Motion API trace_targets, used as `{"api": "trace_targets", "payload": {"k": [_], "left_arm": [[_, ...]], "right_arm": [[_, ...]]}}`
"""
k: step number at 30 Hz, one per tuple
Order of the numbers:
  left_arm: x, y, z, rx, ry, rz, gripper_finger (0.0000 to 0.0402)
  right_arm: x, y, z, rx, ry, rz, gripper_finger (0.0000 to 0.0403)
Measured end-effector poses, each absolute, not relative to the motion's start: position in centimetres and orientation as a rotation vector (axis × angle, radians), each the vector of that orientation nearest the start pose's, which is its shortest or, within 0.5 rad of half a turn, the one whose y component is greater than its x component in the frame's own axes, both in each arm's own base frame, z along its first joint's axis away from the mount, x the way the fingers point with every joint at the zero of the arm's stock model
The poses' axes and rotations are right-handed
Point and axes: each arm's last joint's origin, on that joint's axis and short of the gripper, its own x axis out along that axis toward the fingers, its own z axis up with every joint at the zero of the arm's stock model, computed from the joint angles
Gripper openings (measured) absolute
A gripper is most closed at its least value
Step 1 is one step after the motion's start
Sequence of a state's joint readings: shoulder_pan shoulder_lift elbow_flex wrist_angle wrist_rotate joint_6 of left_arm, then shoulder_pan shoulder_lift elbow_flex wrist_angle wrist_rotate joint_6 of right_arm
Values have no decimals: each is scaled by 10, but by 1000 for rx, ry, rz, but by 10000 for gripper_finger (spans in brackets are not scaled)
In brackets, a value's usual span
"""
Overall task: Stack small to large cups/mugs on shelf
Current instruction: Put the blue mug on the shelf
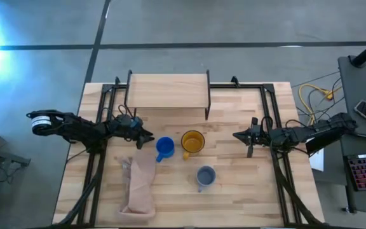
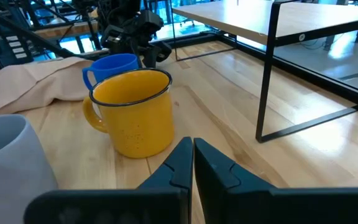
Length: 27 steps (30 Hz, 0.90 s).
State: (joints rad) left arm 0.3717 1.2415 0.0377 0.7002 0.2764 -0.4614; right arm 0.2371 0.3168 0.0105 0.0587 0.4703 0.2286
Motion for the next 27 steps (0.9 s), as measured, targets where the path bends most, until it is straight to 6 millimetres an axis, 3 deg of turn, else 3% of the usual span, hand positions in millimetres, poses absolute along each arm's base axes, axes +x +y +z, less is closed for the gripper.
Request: {"api": "trace_targets", "payload": {"k": [14, 18, 19, 27], "left_arm": [[155, 52, 102, -640, 428, 205, 157], [162, 51, 119, -1110, 265, 117, 157], [163, 51, 123, -1138, 228, 97, 157], [172, 56, 149, -1052, 28, 13, 157]], "right_arm": [[111, 13, 146, 140, 205, -258, 9], [111, 13, 146, 140, 205, -257, 9], [111, 13, 146, 140, 205, -257, 9], [111, 13, 146, 141, 204, -257, 9]]}}
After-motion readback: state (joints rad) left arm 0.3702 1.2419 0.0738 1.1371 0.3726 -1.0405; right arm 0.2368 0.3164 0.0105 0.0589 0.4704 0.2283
